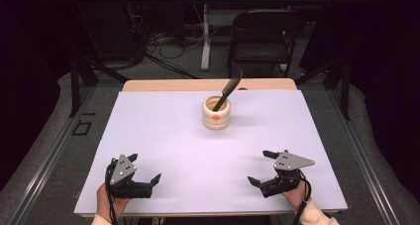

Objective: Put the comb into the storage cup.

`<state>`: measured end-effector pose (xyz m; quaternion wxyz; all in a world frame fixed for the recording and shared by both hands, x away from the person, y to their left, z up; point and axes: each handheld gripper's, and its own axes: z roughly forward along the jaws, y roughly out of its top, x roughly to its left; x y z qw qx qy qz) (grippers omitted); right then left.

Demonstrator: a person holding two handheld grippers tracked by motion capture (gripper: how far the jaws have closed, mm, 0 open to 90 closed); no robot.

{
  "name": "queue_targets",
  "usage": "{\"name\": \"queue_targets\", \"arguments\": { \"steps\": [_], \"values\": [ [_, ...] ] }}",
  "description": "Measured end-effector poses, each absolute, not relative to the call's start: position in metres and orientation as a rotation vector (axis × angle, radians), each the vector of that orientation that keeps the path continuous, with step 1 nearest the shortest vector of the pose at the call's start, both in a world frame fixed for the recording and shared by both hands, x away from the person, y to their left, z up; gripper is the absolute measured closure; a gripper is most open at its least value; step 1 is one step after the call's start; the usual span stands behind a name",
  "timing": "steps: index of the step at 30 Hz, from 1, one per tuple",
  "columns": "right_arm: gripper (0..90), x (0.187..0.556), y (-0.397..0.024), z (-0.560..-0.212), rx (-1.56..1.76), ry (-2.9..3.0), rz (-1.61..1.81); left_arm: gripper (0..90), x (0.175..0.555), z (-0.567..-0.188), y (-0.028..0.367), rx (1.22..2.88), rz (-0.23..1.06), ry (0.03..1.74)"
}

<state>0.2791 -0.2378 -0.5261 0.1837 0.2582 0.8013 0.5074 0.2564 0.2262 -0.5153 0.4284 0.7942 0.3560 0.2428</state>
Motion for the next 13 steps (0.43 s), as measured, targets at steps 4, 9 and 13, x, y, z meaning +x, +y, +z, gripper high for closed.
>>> {"name": "queue_targets", "arguments": {
  "steps": [4,9,13],
  "values": [
    [0.0,0.2790,-0.2379,-0.5260,0.727,2.258,1.431,0.0,0.2529,-0.5170,0.2254,1.984,0.603,0.892],
    [0.0,0.2787,-0.2379,-0.5258,0.721,2.256,1.432,0.0,0.2535,-0.5180,0.2243,1.991,0.599,0.885],
    [0.0,0.2785,-0.2384,-0.5254,0.718,2.249,1.426,0.0,0.2552,-0.5192,0.2260,1.985,0.598,0.892]
  ]
}}
